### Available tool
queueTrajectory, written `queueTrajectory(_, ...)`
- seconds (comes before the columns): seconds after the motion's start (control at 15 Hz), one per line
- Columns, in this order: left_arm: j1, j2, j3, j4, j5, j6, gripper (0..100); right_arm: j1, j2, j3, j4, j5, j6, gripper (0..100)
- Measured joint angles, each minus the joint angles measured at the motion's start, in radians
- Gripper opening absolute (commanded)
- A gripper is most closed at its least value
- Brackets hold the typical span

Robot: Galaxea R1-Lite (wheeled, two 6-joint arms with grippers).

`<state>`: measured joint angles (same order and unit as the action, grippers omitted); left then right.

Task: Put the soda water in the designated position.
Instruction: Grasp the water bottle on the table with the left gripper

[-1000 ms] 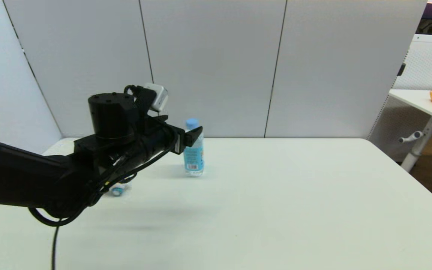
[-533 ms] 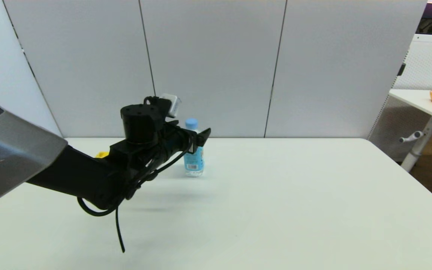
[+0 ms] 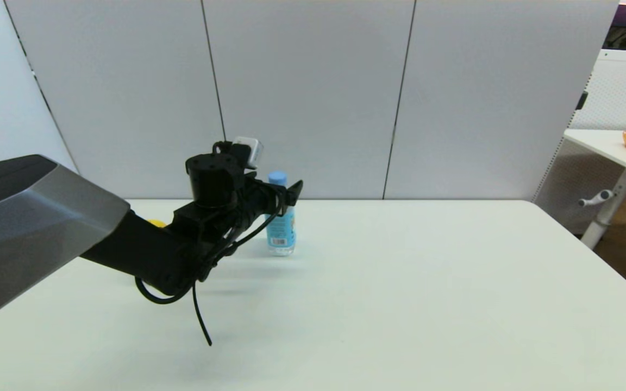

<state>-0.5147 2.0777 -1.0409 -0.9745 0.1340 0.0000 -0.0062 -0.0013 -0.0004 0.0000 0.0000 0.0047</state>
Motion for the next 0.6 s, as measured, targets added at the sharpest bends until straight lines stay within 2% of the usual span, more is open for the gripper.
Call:
queueTrajectory(0.47,0.001,-0.005,-0.002,-0.008,0.001,0.002,100,0.000,0.000,0.000,0.000,0.000,0.000,100)
queueTrajectory(0.53,0.001,-0.007,-0.002,-0.008,0.001,0.002,0,0.000,0.000,0.000,0.000,0.000,0.000,100)
queueTrajectory(0.6,0.001,-0.008,-0.002,-0.007,0.000,0.001,0,0.000,0.000,0.000,0.000,0.000,0.000,100)
